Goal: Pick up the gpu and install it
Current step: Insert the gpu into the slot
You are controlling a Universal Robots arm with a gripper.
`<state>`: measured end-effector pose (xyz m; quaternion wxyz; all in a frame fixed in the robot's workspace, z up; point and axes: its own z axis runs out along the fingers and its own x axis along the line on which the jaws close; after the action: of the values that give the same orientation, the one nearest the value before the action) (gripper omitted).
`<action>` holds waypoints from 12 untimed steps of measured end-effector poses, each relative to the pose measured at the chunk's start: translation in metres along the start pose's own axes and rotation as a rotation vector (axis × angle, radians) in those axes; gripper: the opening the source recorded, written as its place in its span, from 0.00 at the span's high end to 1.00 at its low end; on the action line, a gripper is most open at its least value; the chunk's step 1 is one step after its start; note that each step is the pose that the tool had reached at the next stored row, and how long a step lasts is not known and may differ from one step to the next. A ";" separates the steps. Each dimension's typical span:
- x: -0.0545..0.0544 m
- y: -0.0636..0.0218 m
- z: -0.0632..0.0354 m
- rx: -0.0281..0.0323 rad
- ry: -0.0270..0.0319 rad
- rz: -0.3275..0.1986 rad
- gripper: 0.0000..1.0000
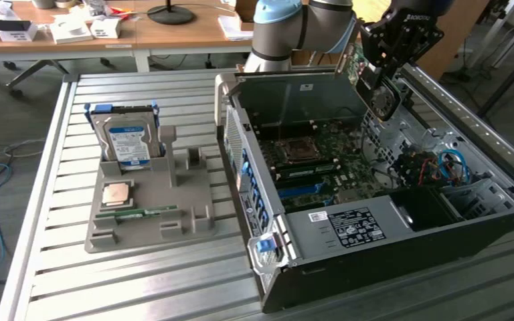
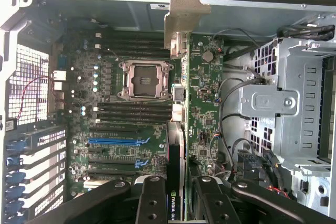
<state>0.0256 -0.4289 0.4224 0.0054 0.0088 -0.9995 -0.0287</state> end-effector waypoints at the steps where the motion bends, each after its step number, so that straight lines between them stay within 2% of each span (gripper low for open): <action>1: 0.000 0.0000 0.0000 0.0000 0.0000 0.000 0.74; 12: 0.000 0.0000 0.0000 0.0000 0.0001 -0.002 0.74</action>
<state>0.0256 -0.4289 0.4224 0.0055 0.0098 -0.9995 -0.0287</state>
